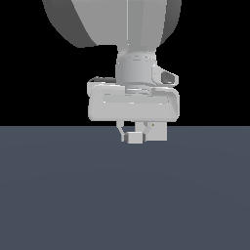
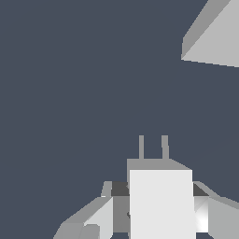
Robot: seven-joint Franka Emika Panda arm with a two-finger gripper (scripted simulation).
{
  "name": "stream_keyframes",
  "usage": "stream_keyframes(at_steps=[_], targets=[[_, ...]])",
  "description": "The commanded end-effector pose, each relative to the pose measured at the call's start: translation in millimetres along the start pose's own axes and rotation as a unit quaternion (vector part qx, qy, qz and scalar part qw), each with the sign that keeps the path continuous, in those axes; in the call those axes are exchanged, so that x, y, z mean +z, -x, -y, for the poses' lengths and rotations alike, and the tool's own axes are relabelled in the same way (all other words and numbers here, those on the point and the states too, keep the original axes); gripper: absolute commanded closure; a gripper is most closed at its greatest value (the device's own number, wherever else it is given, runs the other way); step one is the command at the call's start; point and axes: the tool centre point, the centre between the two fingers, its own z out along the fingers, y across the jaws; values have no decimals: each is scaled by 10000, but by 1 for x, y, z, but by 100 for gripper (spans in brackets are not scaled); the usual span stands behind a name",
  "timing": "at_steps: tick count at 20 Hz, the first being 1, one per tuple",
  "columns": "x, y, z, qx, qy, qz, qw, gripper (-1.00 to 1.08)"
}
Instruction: Plug the charger into the wall socket.
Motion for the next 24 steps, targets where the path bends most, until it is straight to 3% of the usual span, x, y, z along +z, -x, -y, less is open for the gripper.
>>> stream_keyframes(at_steps=[1,10,24], targets=[[-9,-10,-23,230,25,3,9997,108],[-26,-26,-70,687,86,5,9976,108],[-26,-27,-71,701,89,8,9975,108]])
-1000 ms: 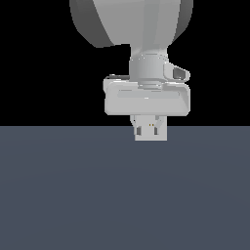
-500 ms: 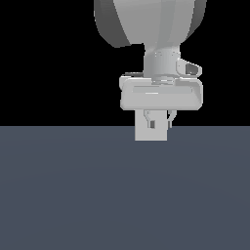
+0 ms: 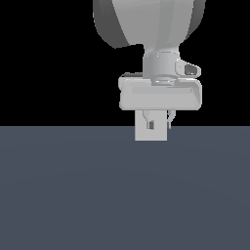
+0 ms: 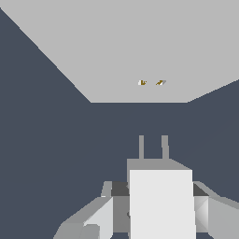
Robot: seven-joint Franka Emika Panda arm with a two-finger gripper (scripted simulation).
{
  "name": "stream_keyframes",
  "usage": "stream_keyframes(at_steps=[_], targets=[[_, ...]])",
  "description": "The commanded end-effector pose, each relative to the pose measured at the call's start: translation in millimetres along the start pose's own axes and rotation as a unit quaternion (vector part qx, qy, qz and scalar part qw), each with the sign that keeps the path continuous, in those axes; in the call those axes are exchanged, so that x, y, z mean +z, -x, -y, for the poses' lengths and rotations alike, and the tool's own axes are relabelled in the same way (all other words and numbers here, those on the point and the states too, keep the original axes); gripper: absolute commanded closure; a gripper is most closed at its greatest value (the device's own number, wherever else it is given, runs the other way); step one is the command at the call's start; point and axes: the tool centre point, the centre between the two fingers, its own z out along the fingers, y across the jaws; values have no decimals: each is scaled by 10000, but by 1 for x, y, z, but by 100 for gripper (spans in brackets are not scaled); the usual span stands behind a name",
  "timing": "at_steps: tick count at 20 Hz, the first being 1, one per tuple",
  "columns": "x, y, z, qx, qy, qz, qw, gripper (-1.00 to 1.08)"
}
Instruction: Plug the charger into the wall socket.
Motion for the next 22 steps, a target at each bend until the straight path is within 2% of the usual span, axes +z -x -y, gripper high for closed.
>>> stream_keyframes(at_steps=[1,15,22], targets=[[0,-1,0,0,0,-2,10000,108],[4,-40,0,0,2,-4,10000,108],[5,-49,0,0,2,-4,10000,108]])
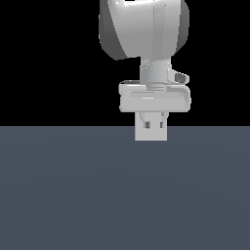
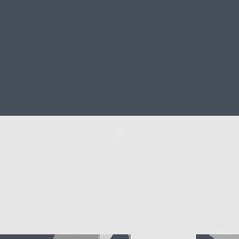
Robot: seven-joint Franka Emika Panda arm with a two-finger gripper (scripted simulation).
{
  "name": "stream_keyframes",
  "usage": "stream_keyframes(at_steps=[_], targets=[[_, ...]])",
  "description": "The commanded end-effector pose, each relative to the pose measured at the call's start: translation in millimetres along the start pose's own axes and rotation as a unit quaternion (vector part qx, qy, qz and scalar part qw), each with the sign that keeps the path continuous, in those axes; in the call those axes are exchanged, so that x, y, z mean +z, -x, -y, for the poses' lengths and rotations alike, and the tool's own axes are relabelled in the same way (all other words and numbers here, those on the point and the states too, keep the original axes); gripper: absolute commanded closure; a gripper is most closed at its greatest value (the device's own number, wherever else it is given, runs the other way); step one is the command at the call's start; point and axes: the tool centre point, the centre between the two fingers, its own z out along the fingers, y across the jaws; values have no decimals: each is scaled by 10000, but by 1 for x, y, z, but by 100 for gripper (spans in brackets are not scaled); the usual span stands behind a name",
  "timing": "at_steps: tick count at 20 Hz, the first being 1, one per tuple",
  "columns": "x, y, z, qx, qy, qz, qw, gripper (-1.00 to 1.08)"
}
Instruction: Plug the charger into the wall socket.
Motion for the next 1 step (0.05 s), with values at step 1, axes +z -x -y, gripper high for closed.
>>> stream_keyframes(at_steps=[1], targets=[[0,-2,0,1,1,-1,10000,108]])
